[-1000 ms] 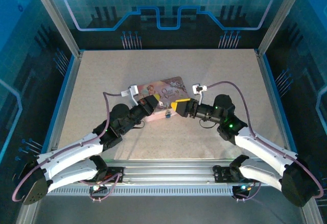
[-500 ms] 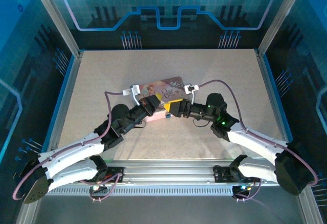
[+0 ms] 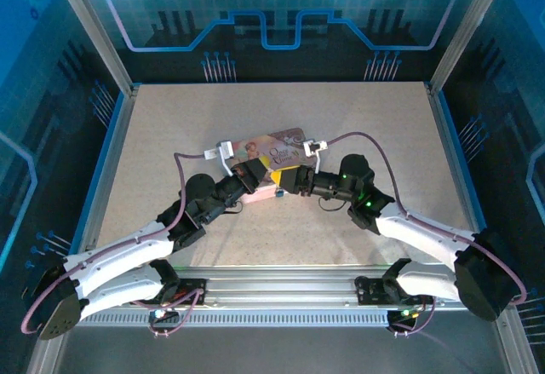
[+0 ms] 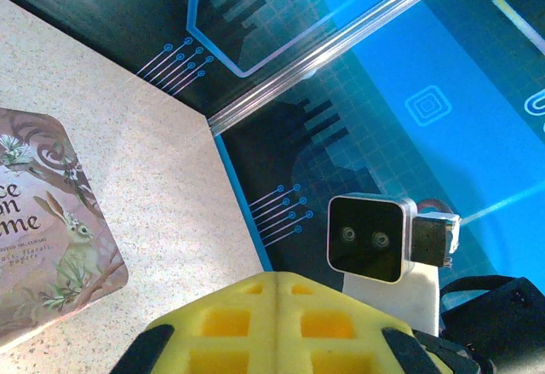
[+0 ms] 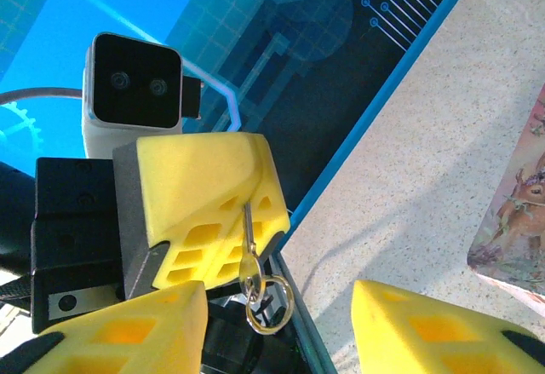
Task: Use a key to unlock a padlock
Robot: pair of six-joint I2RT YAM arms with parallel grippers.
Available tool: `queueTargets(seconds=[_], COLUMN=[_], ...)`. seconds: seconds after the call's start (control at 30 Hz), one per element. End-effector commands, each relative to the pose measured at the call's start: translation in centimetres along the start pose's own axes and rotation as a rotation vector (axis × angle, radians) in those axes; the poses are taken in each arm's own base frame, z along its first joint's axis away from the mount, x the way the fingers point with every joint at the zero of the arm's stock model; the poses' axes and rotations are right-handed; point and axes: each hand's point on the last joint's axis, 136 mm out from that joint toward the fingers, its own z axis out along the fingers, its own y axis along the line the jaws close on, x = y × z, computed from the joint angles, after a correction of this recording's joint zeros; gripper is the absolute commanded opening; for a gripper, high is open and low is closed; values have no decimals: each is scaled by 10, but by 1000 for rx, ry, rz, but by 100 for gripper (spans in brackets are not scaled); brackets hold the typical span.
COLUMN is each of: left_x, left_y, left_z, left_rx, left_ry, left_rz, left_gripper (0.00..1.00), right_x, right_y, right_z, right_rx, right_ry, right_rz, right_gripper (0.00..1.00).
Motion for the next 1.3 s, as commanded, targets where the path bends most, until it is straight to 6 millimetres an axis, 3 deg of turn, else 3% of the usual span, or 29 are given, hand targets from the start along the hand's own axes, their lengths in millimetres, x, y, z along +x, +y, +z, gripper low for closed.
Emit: queueTargets(seconds=[0.0, 0.33, 0.77, 0.93, 1.07, 1.27], left_x=[-3, -3, -3, -1, 0, 0], left_y=[-4, -2, 1, 3, 6, 15], left_z=[-1, -1, -2, -2, -3, -6], left_rx=[14, 8, -1, -5, -20, -95], left_ry=[-22, -27, -30, -23, -20, 7], left_rz=[-7, -11, -19, -14, -6, 52], left_gripper=[0, 0, 0, 1, 30, 55], right_x=[-8, -7, -7, -7, -3, 10], right_y=[16, 15, 13, 10, 3, -20], right_z=[5, 7, 2, -2, -5, -16], right_rx=[-43, -41, -19, 9, 55, 176], right_ry=[-15, -7, -18, -16, -2, 48], right_rz=[-24, -18, -23, -41, -51, -71], right_gripper=[47, 34, 7, 2, 1, 1])
